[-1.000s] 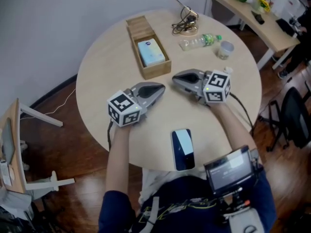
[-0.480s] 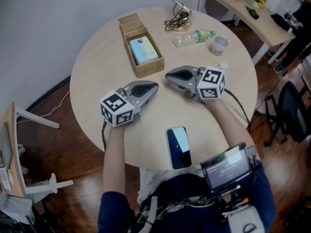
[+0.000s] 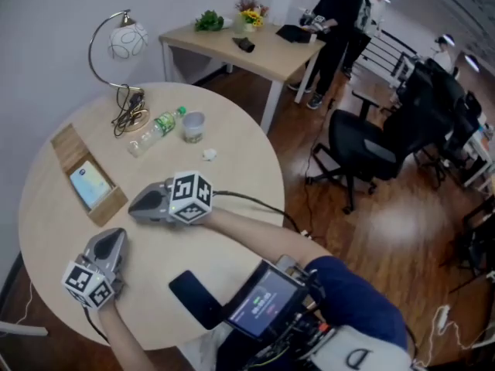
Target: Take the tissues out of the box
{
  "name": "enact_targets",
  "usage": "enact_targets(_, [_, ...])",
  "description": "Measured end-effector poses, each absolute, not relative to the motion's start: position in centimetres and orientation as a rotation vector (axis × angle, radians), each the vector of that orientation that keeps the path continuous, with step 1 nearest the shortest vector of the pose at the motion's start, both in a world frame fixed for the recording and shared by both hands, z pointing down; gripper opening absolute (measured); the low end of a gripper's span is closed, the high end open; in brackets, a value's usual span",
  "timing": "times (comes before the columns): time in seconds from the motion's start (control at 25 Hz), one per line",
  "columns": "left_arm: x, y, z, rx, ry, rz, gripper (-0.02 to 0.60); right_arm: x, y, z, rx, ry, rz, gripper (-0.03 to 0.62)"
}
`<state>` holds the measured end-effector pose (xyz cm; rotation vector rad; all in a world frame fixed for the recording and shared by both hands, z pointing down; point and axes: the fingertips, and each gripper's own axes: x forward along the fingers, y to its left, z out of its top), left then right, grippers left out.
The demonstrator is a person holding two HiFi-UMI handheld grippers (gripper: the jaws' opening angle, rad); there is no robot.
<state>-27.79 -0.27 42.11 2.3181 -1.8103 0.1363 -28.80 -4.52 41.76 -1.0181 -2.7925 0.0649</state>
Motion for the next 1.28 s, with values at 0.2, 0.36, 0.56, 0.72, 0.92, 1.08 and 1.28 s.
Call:
enact_targets(0.2, [-27.73, -1.35, 42.15, 2.360, -1.793, 0.129, 0.005, -28.55, -5.45, 41.89, -0.980, -2.801, 0.042, 0.007])
enact_targets(0.36, [-27.82, -1.56, 42.14, 2.363, -1.793, 0.126, 0.005, -28.62, -5.66, 41.88, -0.975, -2.801, 0.038, 0.007])
enact_targets(0.56, [-27.83, -1.51, 42.24, 2.358, -1.794, 0.124, 0.005, -28.61, -5.60, 41.97, -0.980, -2.797, 0.042, 0.007])
enact_targets(0.72, [-27.78, -1.47, 42.13, 2.360, -1.795, 0.124, 0.005, -28.54, -5.56, 41.90, -0.980, -2.799, 0.039, 0.007])
enact_targets(0.92, [-27.77, -1.53, 42.06, 2.361, -1.796, 0.125, 0.005, -28.52, -5.56, 41.89, -0.979, -2.796, 0.040, 0.007])
enact_targets(1.08, [-27.76, -1.66, 42.05, 2.363, -1.792, 0.123, 0.005, -28.56, -5.73, 41.87, -0.974, -2.799, 0.036, 0.007])
enact_targets(1.28, [-27.81, -1.55, 42.10, 2.361, -1.793, 0.124, 0.005, -28.64, -5.67, 41.95, -0.974, -2.797, 0.038, 0.007])
